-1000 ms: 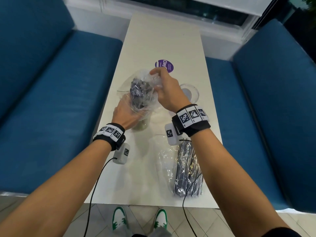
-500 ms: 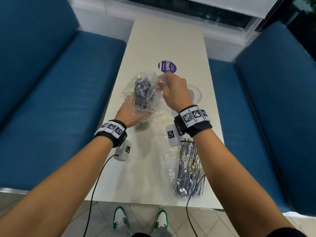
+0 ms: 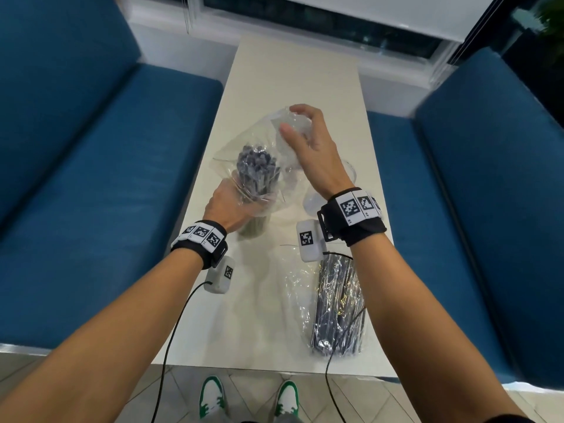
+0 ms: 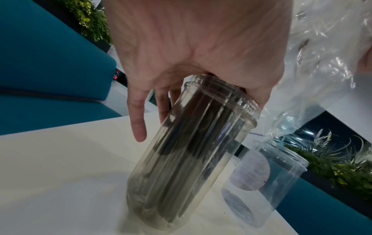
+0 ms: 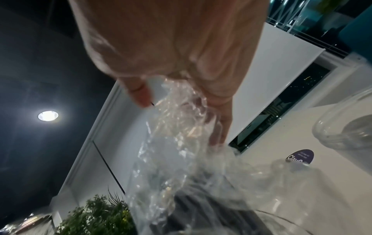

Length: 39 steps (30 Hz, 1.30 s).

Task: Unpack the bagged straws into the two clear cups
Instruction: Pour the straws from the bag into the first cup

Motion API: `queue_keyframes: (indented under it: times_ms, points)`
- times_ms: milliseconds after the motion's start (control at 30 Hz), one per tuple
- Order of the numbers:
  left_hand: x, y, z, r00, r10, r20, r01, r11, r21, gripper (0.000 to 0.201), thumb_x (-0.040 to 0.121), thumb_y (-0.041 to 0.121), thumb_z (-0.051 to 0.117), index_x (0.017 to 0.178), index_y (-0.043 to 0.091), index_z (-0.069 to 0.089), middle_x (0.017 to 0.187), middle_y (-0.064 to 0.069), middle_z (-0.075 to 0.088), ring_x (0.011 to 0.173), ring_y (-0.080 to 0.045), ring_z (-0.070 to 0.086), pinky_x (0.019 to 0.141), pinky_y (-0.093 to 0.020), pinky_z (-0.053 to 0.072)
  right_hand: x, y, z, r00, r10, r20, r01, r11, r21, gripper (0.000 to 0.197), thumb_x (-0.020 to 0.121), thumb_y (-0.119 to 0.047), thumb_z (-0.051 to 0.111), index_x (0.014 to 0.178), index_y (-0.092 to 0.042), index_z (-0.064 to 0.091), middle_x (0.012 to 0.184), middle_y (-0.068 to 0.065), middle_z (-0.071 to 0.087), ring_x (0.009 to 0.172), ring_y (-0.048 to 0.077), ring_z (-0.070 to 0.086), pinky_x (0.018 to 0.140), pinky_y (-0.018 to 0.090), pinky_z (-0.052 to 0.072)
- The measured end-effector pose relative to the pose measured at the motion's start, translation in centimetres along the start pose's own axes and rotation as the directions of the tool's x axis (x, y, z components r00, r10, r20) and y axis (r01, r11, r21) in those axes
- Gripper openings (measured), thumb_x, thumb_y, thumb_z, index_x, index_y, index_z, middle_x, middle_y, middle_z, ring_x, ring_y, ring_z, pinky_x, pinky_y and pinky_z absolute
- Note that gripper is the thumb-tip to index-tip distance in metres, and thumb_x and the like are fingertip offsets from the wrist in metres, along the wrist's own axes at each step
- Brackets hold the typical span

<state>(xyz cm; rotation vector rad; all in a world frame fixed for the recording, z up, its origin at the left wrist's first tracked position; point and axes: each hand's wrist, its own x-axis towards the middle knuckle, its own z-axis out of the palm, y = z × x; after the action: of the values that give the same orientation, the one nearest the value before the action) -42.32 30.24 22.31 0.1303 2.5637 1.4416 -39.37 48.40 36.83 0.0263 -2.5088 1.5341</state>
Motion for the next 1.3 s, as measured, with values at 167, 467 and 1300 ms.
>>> queue_keyframes:
  times_ms: [167, 467, 1300]
  points:
    - [0.0, 0.5, -0.4, 0.994, 0.077, 0.072, -0.075, 0.997, -0.032, 0.078, 0.059, 0.077, 0.086, 0.124, 0.038, 0.065, 0.115, 0.011, 0.074, 0.107, -0.015, 0.072, 0.099, -0.044, 0.058, 0.6, 0.9, 0.1, 0.992, -0.082, 0.092, 0.111, 0.923, -0.370, 0.060, 0.073, -0.037, 0.093, 0.123, -0.023, 0.063, 0.119, 0.004, 0.057, 0.107, 0.022, 0.058, 0.102, 0.038, 0.052]
    - [0.6, 0.0, -0.3, 0.998, 0.038, -0.058, -0.038, 0.999, -0.002, 0.109, 0.055, 0.072, 0.096, 0.143, 0.022, 0.055, 0.139, 0.003, 0.059, 0.123, -0.016, 0.064, 0.105, -0.043, 0.058, 0.7, 1.0, -1.7, 0.984, -0.053, -0.171, 0.009, 0.969, -0.249, 0.018, 0.090, -0.011, 0.077, 0.106, -0.014, 0.070, 0.105, -0.010, 0.067, 0.088, 0.009, 0.063, 0.087, 0.022, 0.054]
    - [-8.7, 8.5, -7.3, 0.812, 0.380, -0.443, -0.515, 0.824, -0.236, 0.017, 0.101, 0.025, 0.058, 0.114, 0.017, 0.066, 0.117, -0.011, 0.069, 0.105, -0.015, 0.065, 0.093, -0.036, 0.051, -7.8, -1.8, -8.2, 0.997, 0.051, 0.057, -0.062, 0.979, 0.196, 0.045, 0.088, 0.000, 0.078, 0.127, -0.010, 0.056, 0.125, 0.006, 0.063, 0.081, 0.025, 0.074, 0.066, 0.039, 0.062]
